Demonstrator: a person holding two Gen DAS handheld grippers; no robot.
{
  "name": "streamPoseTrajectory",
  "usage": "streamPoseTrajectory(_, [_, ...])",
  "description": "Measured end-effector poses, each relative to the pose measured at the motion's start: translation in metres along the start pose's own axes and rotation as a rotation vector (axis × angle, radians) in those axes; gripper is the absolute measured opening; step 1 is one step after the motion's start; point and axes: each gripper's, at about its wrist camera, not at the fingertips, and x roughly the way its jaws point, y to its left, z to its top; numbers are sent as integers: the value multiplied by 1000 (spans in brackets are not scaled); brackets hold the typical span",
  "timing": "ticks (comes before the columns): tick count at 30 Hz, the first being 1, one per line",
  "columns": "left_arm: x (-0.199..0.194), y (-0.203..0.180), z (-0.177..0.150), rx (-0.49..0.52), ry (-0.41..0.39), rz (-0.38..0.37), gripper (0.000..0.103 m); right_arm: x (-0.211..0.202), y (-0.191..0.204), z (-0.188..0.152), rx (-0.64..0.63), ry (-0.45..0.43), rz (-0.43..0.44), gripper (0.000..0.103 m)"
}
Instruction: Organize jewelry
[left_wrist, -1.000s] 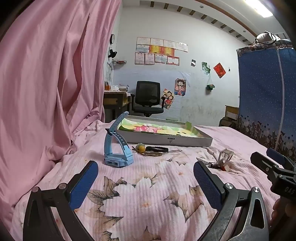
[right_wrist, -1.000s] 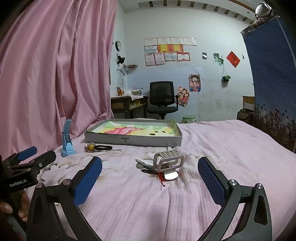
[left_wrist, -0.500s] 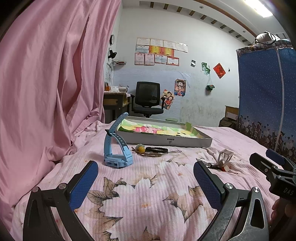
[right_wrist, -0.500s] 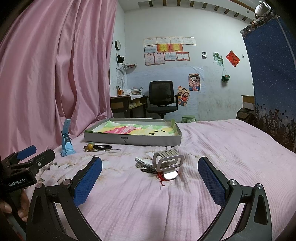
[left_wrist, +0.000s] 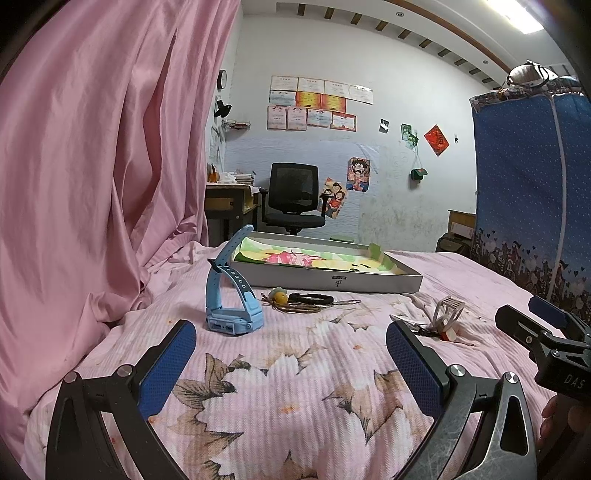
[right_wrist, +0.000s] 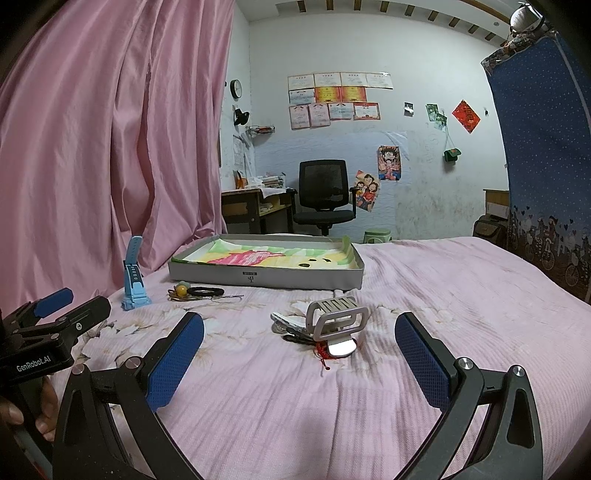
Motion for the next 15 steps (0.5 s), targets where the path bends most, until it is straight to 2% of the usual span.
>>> streamPoseTrajectory(15, [0,-2,3,5,1,-2,103,0,1,0,0,1,-1,102])
